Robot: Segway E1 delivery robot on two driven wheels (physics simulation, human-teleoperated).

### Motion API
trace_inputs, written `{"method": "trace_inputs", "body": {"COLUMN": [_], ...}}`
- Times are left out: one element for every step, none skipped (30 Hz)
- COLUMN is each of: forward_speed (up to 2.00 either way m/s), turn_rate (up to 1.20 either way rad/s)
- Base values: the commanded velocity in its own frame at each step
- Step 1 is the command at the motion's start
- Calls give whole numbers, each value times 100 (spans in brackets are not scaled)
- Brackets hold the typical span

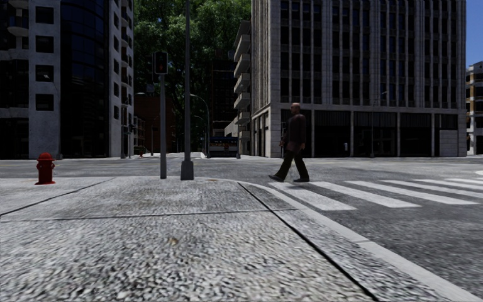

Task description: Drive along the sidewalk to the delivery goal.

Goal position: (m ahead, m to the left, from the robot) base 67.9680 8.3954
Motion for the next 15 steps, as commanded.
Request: {"method": "trace_inputs", "body": {"forward_speed": [200, 200, 200, 200, 200, 200, 200, 200, 200, 200, 200, 200, 200, 200, 200], "turn_rate": [-6, -7, -7, -8, -13, -18, -18, -20, -22, -23, -23, -23, -24, -24, -24]}}
